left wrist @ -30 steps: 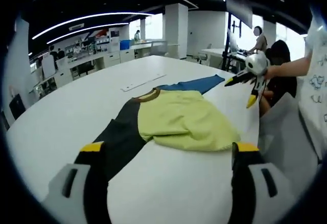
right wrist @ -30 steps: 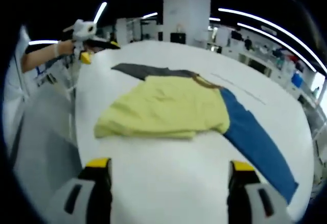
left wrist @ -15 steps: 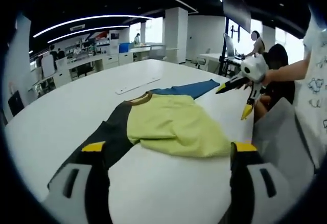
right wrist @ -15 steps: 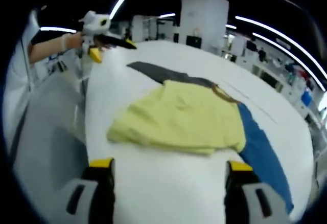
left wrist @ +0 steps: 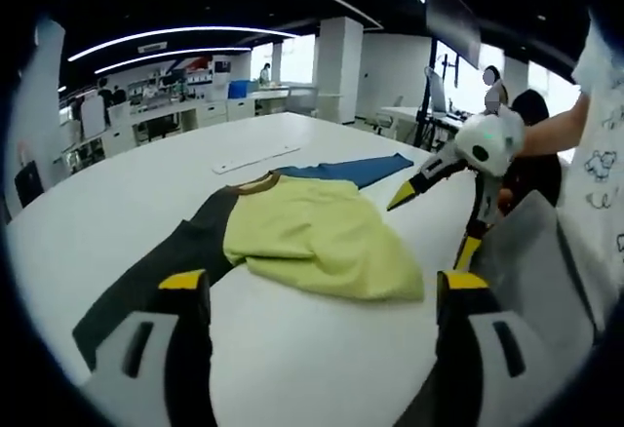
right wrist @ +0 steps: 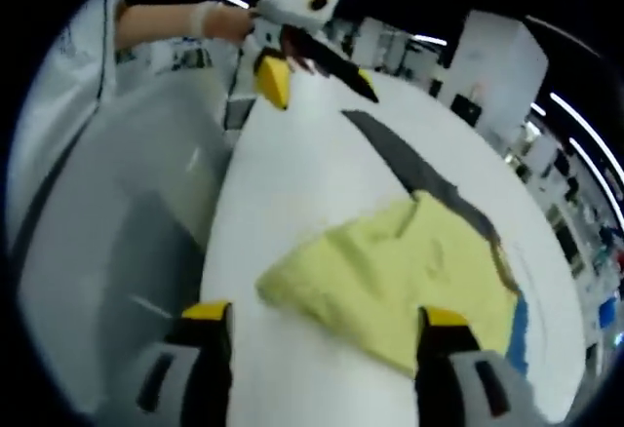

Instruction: Fold the garment on the visible template until the final outline fits inside the template.

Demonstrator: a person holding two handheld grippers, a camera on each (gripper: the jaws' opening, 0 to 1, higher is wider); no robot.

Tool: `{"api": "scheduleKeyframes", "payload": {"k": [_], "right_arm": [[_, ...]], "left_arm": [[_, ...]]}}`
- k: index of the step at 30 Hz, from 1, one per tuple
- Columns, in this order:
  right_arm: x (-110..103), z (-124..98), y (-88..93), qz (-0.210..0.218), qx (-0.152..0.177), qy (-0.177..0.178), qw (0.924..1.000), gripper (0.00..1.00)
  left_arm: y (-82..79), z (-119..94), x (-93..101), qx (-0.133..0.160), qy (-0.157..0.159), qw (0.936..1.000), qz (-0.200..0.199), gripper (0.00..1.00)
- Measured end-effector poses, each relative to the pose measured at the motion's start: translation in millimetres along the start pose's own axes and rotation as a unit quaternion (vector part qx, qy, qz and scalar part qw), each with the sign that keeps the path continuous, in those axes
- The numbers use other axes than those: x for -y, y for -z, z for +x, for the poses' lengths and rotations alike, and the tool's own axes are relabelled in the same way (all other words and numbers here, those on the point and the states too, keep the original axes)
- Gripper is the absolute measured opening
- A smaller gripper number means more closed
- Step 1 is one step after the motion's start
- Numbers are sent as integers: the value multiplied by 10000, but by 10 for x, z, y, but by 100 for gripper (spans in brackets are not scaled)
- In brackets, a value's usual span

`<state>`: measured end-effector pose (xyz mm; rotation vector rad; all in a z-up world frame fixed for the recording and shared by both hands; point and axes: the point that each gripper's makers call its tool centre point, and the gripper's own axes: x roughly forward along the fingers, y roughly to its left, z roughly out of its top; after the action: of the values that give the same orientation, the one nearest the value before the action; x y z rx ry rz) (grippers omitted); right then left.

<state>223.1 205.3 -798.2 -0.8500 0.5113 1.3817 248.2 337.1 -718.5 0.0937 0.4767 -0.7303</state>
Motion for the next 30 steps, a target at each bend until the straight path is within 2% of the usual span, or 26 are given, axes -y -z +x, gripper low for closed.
{"api": "scheduleKeyframes", "payload": {"k": [4, 7, 13, 16, 18, 21, 24, 30], "right_arm": [[-77, 138, -56, -115, -27, -210, 9997, 64], [-119, 229, -66, -369, -126, -321, 9987, 59], [-163, 367, -92, -426, -263, -560, 9972, 52], [-162, 408, -87, -496, -323, -620, 9963, 45], [-159, 440, -66, -505, -389, -662, 9958, 43], [-186, 474, -52, -295, -416, -780, 9957, 44], [-186, 499, -22, -452, -525, -717, 9950, 36], [-134, 537, 17, -460, -607, -656, 9949, 31]], "left_arm": [[-5, -38, 30, 61, -26, 9999, -101, 93], [13, -60, 22, 57, -61, 9999, -114, 92], [35, -144, 7, 121, -103, 9997, -209, 92], [47, -158, 40, 131, -119, 9995, -248, 92], [65, -167, 51, 131, -125, 9994, -282, 92], [92, -176, 59, 123, -128, 9993, -321, 92], [119, -180, 61, 119, -127, 9992, -357, 92], [170, -164, 83, 95, -115, 9990, -426, 92]]}}
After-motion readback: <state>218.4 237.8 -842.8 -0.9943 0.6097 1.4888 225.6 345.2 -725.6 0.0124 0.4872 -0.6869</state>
